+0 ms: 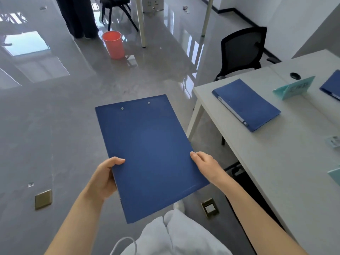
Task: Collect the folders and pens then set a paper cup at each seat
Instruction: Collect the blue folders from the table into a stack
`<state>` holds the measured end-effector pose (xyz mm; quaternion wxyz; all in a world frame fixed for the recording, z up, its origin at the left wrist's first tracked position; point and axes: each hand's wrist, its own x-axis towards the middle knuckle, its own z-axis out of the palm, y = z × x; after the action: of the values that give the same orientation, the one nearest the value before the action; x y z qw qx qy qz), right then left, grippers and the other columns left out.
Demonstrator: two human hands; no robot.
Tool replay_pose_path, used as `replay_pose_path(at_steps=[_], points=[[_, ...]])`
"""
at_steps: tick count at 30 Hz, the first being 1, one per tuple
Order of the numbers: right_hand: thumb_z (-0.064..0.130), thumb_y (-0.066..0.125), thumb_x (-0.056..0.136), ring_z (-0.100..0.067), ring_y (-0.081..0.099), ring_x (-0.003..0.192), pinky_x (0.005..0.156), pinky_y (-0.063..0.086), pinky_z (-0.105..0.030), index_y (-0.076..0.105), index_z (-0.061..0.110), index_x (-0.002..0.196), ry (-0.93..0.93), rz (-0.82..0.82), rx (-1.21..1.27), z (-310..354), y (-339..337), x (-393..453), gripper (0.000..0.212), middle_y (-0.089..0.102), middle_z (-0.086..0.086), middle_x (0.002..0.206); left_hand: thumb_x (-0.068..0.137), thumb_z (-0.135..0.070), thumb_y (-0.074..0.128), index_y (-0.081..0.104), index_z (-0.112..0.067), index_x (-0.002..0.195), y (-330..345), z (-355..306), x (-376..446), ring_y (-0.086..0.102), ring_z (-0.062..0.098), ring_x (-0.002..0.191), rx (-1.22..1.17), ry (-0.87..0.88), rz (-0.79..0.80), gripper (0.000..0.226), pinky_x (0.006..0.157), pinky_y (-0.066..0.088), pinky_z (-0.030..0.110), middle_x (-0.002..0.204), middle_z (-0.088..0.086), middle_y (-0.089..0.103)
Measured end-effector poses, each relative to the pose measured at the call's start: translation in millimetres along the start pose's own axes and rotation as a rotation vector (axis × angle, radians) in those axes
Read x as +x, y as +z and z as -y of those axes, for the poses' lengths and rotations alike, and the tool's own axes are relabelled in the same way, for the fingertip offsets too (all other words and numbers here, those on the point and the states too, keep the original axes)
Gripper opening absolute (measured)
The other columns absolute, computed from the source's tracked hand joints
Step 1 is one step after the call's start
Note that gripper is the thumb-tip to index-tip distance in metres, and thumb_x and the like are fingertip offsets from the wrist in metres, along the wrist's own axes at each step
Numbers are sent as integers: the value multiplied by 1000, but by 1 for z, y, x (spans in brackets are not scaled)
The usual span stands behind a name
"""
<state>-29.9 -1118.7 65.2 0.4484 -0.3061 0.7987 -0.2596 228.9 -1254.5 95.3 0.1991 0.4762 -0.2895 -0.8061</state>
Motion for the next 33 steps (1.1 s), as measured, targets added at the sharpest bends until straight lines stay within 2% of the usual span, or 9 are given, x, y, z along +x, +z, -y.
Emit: replay_pose_path(at_steps=[2, 4, 10, 15, 20, 25, 27, 31, 33], points=[[53, 38, 98, -15, 64, 104, 97, 48, -36, 66, 19, 109, 75, 77, 281, 11, -7, 21, 45, 69, 6, 111, 91, -8, 42, 64, -8, 107, 7, -13, 21, 74, 23, 74, -2, -1, 8, 28, 60, 61, 34, 92, 6, 76], [52, 42, 97, -15, 68, 103, 97, 49, -35, 67, 20, 114, 128, 128, 482, 22, -18, 40, 44, 72, 5, 111, 89, -9, 44, 64, -9, 106, 17, -28, 42, 74, 23, 74, 1, 6, 10, 27, 60, 61, 34, 92, 5, 76], [44, 52, 96, -17, 69, 96, 84, 56, -30, 65, 13, 106, -23, -2, 445, 48, -58, 111, 36, 72, 0, 106, 89, -13, 49, 65, -13, 109, 57, -76, 116, 73, 24, 78, 60, -2, -8, 26, 74, 58, 40, 97, 5, 75], [45, 50, 97, -18, 68, 100, 89, 56, -37, 61, 19, 112, -52, -12, 457, 67, -96, 164, 32, 70, 3, 111, 89, -22, 62, 65, -15, 117, 92, -111, 172, 74, 26, 87, 117, -34, -26, 29, 72, 59, 40, 109, 6, 75], [46, 48, 97, -17, 67, 102, 90, 56, -36, 60, 19, 116, 16, 5, 521, 84, -124, 208, 35, 69, 5, 114, 87, -24, 66, 65, -15, 120, 118, -144, 225, 74, 27, 90, 142, -74, -34, 35, 71, 60, 39, 111, 6, 74], [48, 50, 95, -14, 68, 95, 74, 51, -24, 65, 21, 103, 149, -13, 574, 102, -143, 253, 32, 71, 7, 104, 86, -20, 67, 67, -14, 116, 140, -183, 284, 75, 26, 85, 190, -73, -20, 31, 67, 61, 38, 110, 7, 75], [48, 52, 94, -15, 69, 96, 76, 53, -26, 66, 21, 104, 194, -21, 622, 108, -149, 273, 32, 72, 7, 105, 86, -18, 66, 68, -14, 111, 147, -199, 306, 75, 26, 82, 207, -81, 0, 25, 64, 62, 38, 107, 7, 75], [50, 59, 89, -19, 68, 102, 95, 53, -39, 68, 16, 107, 241, -81, 729, 124, -161, 322, 40, 73, 5, 107, 87, -16, 64, 67, -15, 114, 162, -246, 363, 75, 25, 84, 264, -96, 73, 28, 64, 61, 37, 107, 6, 75], [47, 62, 89, -20, 68, 104, 96, 53, -40, 68, 12, 110, 252, -99, 811, 136, -167, 346, 42, 73, 3, 108, 87, -15, 63, 66, -14, 116, 170, -274, 394, 75, 25, 84, 313, -110, 112, 29, 64, 61, 36, 108, 6, 75]])
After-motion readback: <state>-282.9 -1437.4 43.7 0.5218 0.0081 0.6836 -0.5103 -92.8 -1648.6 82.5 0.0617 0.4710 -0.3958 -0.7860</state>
